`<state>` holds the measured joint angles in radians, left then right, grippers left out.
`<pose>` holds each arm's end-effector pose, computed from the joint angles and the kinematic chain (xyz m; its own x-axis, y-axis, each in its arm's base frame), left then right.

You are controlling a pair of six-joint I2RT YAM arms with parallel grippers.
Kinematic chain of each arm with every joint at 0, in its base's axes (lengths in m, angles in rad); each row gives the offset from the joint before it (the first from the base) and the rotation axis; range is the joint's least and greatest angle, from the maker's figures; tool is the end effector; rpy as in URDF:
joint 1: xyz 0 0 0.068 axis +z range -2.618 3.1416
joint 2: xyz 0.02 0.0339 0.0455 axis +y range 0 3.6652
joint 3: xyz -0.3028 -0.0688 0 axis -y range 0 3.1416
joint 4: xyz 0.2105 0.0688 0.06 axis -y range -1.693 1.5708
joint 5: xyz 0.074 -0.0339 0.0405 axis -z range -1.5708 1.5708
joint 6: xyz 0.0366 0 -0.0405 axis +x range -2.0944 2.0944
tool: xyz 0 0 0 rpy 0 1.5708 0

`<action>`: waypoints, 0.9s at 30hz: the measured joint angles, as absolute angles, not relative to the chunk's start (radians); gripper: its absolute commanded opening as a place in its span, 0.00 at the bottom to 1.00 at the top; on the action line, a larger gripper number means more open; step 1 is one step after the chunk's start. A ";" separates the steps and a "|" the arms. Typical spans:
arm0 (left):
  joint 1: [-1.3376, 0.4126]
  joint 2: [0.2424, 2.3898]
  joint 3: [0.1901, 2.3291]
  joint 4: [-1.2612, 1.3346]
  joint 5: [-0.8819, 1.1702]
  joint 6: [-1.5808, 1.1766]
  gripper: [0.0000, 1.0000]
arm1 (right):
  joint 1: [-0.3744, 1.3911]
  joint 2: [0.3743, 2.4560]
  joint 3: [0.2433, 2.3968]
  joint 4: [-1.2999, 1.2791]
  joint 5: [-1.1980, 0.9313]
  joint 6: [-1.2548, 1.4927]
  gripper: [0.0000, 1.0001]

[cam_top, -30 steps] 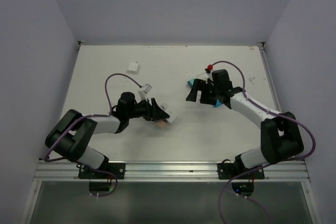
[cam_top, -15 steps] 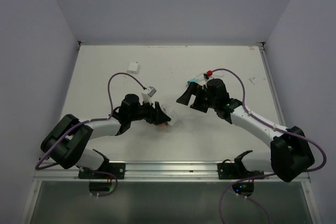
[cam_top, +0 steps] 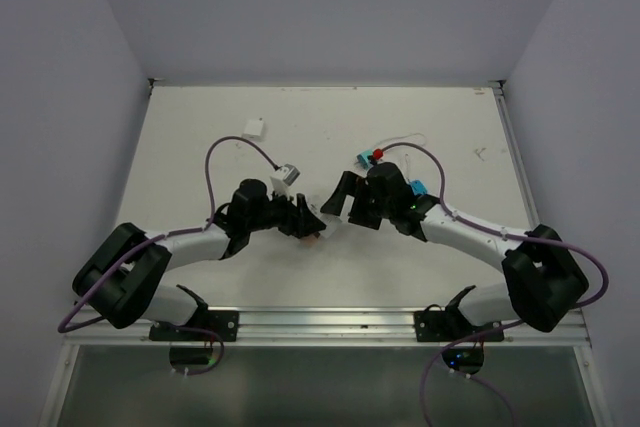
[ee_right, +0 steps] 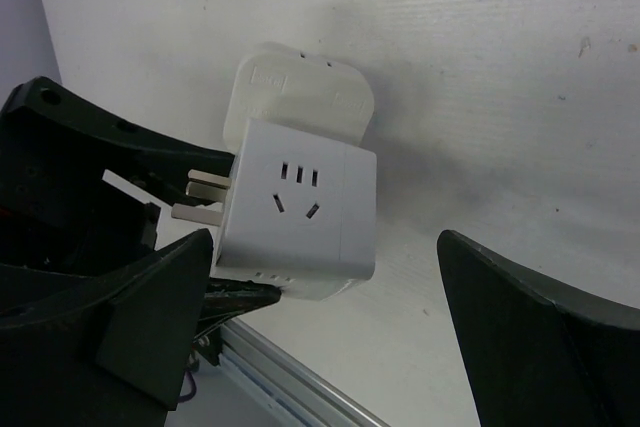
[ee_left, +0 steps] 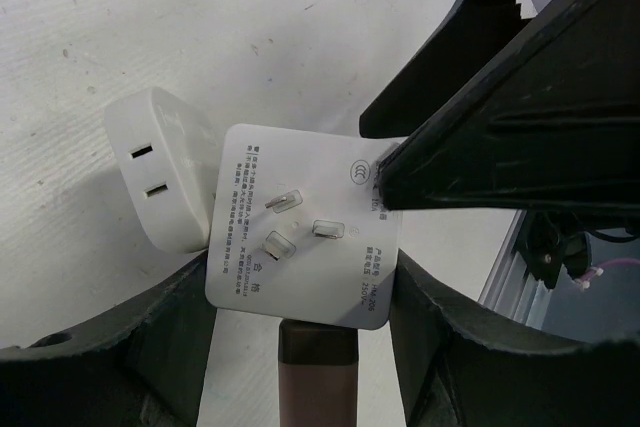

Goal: Pull the plug off the socket

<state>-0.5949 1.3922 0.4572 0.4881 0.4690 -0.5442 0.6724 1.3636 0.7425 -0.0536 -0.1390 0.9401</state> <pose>0.1859 -0.1458 0.2317 -0.7398 -0.0570 -0.6704 0.5312 0.5620 -0.6340 0.1923 0.1596 0.2673 -0.8547 0.3419 -0.3906 -0.0190 0.7314 0.6817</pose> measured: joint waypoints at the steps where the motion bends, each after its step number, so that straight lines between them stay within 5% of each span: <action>1: -0.597 1.392 0.457 0.488 0.467 -0.540 0.00 | 0.683 1.372 0.743 -0.053 -0.135 0.945 0.99; 7: -0.610 1.392 0.461 0.485 0.459 -0.538 0.00 | 0.719 1.414 0.747 -0.039 -0.118 0.978 0.98; 10: -0.612 1.391 0.461 0.485 0.448 -0.539 0.00 | 0.724 1.416 0.747 -0.033 -0.110 0.993 0.87; 14: -0.618 1.390 0.461 0.484 0.434 -0.538 0.00 | 0.732 1.415 0.746 -0.011 -0.097 1.012 0.56; 15: -0.619 1.390 0.461 0.484 0.432 -0.539 0.00 | 0.733 1.415 0.746 -0.007 -0.094 1.014 0.40; 18: -0.620 1.388 0.461 0.487 0.422 -0.539 0.00 | 0.732 1.416 0.745 0.003 -0.089 1.028 0.13; 20: -0.621 1.385 0.461 0.485 0.418 -0.539 0.07 | 0.732 1.416 0.745 0.004 -0.085 1.030 0.02; 23: -0.622 1.379 0.460 0.484 0.410 -0.539 0.37 | 0.732 1.414 0.745 0.006 -0.077 1.029 0.00; 24: -0.622 1.376 0.460 0.484 0.408 -0.539 0.54 | 0.733 1.412 0.745 0.006 -0.075 1.029 0.00; 27: -0.624 1.359 0.460 0.478 0.397 -0.538 0.76 | 0.733 1.399 0.745 0.007 -0.067 1.028 0.00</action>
